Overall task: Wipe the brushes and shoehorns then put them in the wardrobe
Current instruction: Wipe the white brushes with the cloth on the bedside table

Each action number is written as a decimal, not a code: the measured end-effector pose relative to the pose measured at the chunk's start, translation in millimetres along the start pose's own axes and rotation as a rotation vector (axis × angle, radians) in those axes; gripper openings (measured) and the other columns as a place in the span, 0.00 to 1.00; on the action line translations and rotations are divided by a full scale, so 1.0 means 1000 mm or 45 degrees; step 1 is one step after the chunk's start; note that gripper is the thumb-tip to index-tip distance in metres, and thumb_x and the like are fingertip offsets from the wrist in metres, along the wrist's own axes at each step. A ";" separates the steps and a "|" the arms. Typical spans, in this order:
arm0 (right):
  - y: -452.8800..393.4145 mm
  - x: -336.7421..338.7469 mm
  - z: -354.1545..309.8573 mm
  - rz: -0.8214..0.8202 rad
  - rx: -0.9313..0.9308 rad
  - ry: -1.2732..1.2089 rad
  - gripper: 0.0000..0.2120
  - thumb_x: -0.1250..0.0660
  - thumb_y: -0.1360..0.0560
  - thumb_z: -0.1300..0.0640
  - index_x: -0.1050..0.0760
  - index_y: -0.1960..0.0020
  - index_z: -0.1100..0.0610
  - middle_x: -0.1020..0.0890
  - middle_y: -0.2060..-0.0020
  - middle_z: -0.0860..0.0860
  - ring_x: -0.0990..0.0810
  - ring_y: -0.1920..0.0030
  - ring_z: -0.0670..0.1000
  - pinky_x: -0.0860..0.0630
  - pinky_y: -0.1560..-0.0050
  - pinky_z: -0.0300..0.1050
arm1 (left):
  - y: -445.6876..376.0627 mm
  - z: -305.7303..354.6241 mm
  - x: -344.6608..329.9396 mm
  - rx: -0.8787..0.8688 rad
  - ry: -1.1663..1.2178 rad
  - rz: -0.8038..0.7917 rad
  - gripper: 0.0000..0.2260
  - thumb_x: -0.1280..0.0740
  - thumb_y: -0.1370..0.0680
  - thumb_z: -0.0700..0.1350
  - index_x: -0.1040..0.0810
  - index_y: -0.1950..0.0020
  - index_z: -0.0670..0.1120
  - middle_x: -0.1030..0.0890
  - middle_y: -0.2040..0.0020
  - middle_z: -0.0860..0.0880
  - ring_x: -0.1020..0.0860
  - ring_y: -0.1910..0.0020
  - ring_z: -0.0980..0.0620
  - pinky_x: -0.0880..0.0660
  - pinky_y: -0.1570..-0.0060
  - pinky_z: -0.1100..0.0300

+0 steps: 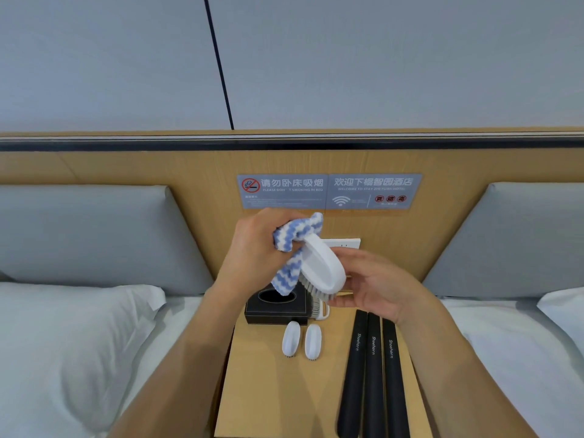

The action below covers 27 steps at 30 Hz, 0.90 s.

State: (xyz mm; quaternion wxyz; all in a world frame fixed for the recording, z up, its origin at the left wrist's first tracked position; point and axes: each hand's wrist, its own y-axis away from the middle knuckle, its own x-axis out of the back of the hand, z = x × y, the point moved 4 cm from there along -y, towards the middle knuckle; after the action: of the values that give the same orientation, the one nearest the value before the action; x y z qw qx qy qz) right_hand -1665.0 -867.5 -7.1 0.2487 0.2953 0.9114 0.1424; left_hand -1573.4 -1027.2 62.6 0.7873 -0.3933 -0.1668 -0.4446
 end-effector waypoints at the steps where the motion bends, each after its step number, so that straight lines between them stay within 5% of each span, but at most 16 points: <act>1: 0.002 -0.002 0.000 -0.056 0.006 -0.038 0.18 0.29 0.29 0.60 0.20 0.39 0.57 0.15 0.48 0.58 0.15 0.53 0.55 0.17 0.58 0.51 | 0.001 0.001 -0.001 0.022 0.026 0.053 0.11 0.25 0.30 0.36 0.16 0.49 0.44 0.16 0.58 0.50 0.19 0.58 0.51 0.22 0.57 0.52; 5: 0.002 -0.011 0.002 -0.201 0.060 -0.126 0.26 0.31 0.27 0.67 0.26 0.30 0.54 0.20 0.39 0.64 0.17 0.46 0.64 0.17 0.52 0.59 | 0.007 0.001 -0.012 0.248 0.019 0.237 0.09 0.33 0.28 0.45 0.19 0.60 0.40 0.21 0.68 0.46 0.23 0.66 0.47 0.25 0.62 0.52; 8: 0.000 -0.015 0.002 -0.163 0.124 -0.148 0.26 0.32 0.26 0.68 0.27 0.29 0.54 0.21 0.37 0.65 0.18 0.44 0.67 0.18 0.51 0.63 | 0.014 0.006 -0.018 0.260 0.003 0.270 0.11 0.35 0.26 0.43 0.30 0.68 0.47 0.33 0.74 0.53 0.34 0.73 0.54 0.35 0.69 0.61; 10: 0.000 -0.012 0.000 -0.099 0.163 -0.164 0.25 0.33 0.25 0.70 0.27 0.30 0.55 0.20 0.38 0.65 0.18 0.43 0.68 0.18 0.50 0.65 | 0.019 0.012 -0.020 0.184 0.053 0.224 0.14 0.35 0.22 0.41 0.30 0.66 0.53 0.30 0.73 0.55 0.29 0.72 0.58 0.36 0.70 0.68; 12: 0.000 -0.010 -0.004 -0.050 0.198 -0.186 0.24 0.34 0.24 0.71 0.27 0.30 0.55 0.20 0.38 0.65 0.17 0.45 0.67 0.18 0.51 0.64 | 0.023 0.017 -0.022 0.075 0.096 0.109 0.12 0.36 0.21 0.40 0.22 0.54 0.58 0.22 0.62 0.61 0.23 0.61 0.60 0.31 0.62 0.72; 14: 0.001 -0.008 -0.006 0.002 0.222 -0.170 0.24 0.35 0.23 0.71 0.27 0.30 0.55 0.19 0.39 0.65 0.16 0.46 0.67 0.17 0.53 0.62 | 0.027 0.017 -0.023 -0.007 0.111 0.007 0.15 0.38 0.21 0.40 0.22 0.40 0.57 0.21 0.49 0.64 0.24 0.47 0.60 0.29 0.49 0.70; 16: 0.002 -0.005 -0.008 0.039 0.230 -0.170 0.24 0.35 0.23 0.71 0.26 0.30 0.54 0.19 0.40 0.65 0.16 0.47 0.66 0.17 0.54 0.62 | 0.026 0.013 -0.024 -0.063 0.125 -0.061 0.16 0.39 0.21 0.40 0.22 0.36 0.53 0.22 0.41 0.62 0.26 0.40 0.58 0.29 0.41 0.64; 21: 0.004 0.000 -0.011 0.065 0.232 -0.187 0.23 0.33 0.26 0.70 0.24 0.32 0.57 0.18 0.42 0.66 0.16 0.47 0.68 0.17 0.53 0.63 | 0.024 0.012 -0.026 -0.171 0.247 -0.278 0.18 0.42 0.23 0.35 0.22 0.46 0.56 0.21 0.52 0.65 0.22 0.52 0.48 0.25 0.51 0.47; 25: 0.006 0.001 -0.012 0.031 0.209 -0.222 0.25 0.30 0.31 0.67 0.24 0.34 0.57 0.17 0.45 0.66 0.16 0.48 0.68 0.16 0.57 0.60 | 0.027 0.002 -0.022 -0.029 0.283 -0.265 0.16 0.41 0.24 0.40 0.20 0.43 0.54 0.22 0.45 0.66 0.24 0.42 0.60 0.27 0.41 0.65; 27: 0.007 -0.001 -0.011 0.019 0.189 -0.207 0.26 0.30 0.32 0.67 0.24 0.35 0.57 0.17 0.46 0.66 0.15 0.49 0.67 0.16 0.58 0.58 | 0.026 0.001 -0.020 0.002 0.336 -0.319 0.18 0.41 0.25 0.36 0.17 0.44 0.48 0.20 0.46 0.59 0.22 0.44 0.57 0.26 0.43 0.62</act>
State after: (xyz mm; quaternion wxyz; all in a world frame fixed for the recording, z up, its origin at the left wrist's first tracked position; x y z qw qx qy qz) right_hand -1667.0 -863.7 5.4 0.2983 0.3301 0.8941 0.0519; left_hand -1562.8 -1007.6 38.6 0.7411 -0.3070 -0.1103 -0.5869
